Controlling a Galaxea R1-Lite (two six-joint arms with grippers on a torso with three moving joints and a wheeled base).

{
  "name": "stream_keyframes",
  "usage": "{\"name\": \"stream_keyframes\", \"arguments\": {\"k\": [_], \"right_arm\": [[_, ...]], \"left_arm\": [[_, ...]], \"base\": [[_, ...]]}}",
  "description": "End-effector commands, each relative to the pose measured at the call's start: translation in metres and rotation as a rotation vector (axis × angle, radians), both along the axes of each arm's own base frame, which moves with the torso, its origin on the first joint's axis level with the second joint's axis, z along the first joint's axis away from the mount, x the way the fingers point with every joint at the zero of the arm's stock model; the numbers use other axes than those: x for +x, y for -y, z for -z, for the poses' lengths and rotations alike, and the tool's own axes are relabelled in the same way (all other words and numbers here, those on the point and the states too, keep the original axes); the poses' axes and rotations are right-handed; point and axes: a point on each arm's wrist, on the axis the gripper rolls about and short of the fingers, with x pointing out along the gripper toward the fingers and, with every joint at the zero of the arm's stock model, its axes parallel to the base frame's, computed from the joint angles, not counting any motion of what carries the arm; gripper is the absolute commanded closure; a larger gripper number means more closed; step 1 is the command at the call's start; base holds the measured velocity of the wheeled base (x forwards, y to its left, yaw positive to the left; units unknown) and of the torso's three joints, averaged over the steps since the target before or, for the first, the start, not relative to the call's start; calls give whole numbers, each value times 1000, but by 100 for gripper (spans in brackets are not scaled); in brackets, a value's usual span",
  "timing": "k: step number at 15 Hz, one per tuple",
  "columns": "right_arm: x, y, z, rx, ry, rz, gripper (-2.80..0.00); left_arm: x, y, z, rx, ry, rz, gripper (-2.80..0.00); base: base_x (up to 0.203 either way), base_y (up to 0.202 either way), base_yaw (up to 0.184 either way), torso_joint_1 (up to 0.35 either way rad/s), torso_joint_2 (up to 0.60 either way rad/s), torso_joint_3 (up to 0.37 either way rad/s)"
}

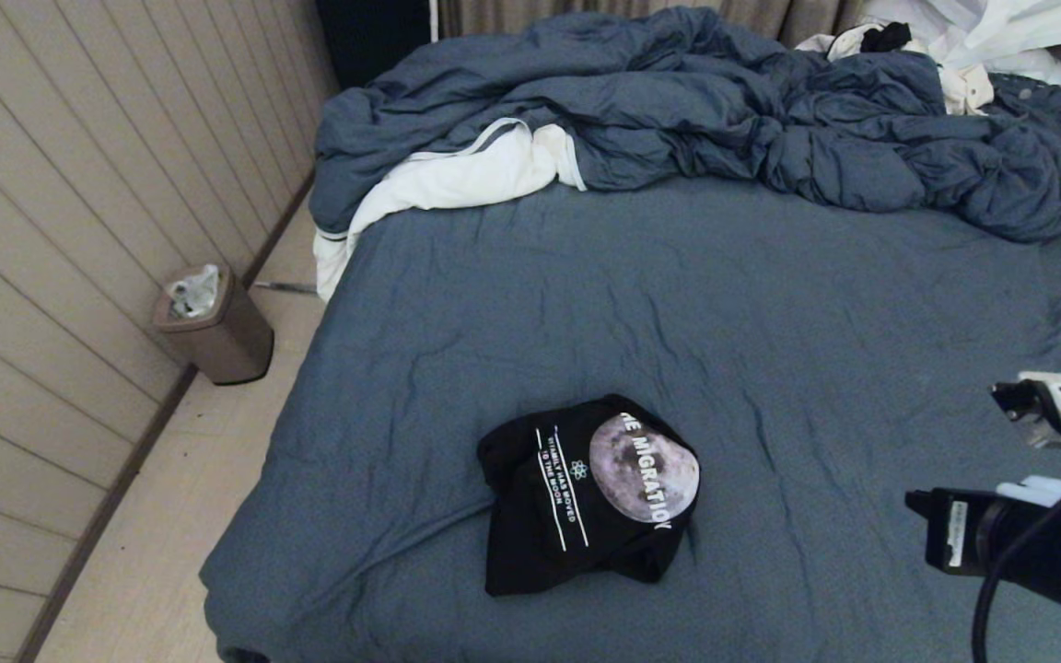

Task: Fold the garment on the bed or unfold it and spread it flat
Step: Unford the black T-shirt

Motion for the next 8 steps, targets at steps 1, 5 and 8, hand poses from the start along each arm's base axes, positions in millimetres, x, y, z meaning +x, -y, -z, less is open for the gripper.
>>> {"name": "stream_keyframes", "arguments": {"k": [1,5,8], "right_arm": [[8,-1,3,-6,-19,9,0],[26,-4,4,8,-30,-4,0],[51,-6,9,32,-58,-14,0]], "left_arm": [[-3,0,-16,1,33,-10,0],[14,0,-78,-33,-44,9,0],[58,2,-109,-113,-202,72,0]], "base": [[0,0,0,0,0,0],[0,0,0,0,0,0],[0,0,0,0,0,0]]}}
